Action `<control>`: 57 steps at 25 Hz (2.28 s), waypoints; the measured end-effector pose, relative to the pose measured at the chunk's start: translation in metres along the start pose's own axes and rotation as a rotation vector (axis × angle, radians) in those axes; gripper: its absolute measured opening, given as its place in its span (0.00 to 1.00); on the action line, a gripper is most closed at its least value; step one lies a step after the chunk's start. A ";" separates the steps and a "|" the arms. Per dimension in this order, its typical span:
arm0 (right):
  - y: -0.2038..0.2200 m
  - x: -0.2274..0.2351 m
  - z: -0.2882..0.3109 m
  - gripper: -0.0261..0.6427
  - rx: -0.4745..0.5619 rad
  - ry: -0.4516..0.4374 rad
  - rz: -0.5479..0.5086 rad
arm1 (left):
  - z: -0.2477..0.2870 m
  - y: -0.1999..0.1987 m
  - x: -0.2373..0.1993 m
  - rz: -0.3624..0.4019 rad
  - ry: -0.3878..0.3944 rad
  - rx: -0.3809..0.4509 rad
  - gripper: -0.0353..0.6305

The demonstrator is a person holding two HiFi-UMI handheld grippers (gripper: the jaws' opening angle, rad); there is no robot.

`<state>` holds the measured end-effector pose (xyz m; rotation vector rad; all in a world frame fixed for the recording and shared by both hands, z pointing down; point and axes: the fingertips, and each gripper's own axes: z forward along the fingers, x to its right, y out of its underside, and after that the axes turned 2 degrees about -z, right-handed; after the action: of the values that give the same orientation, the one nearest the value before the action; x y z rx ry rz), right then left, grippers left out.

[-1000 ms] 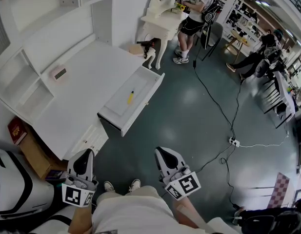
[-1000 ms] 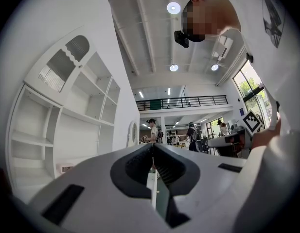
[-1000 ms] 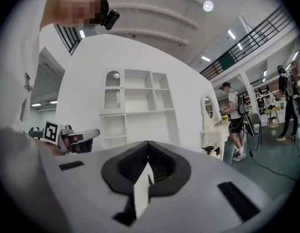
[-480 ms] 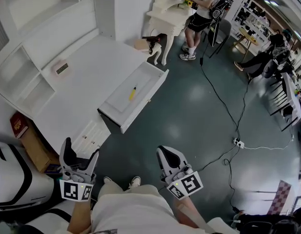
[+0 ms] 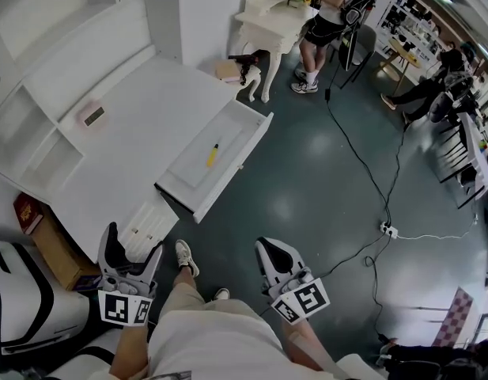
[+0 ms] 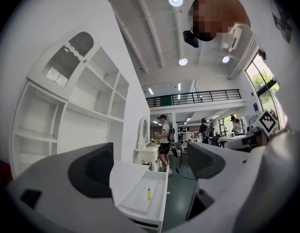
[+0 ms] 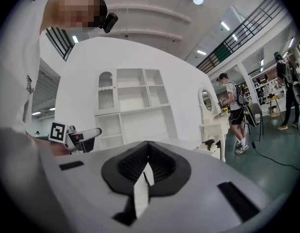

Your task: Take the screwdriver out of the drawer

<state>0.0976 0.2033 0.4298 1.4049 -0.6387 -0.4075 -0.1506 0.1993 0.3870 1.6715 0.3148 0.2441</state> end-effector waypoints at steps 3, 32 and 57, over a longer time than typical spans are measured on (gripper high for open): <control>-0.002 0.017 0.020 0.05 -0.011 0.030 -0.003 | 0.032 0.013 -0.013 -0.029 0.025 -0.015 0.74; -0.017 0.162 0.250 0.05 -0.105 0.233 0.066 | 0.321 0.137 -0.095 -0.181 0.320 -0.248 0.74; 0.054 0.250 0.235 0.05 -0.245 0.164 0.159 | 0.398 0.427 -0.028 -0.072 0.257 -0.774 0.65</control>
<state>0.1358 -0.1254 0.5350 1.1321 -0.5423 -0.2325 -0.0140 -0.2280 0.7620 0.8637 0.4073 0.4617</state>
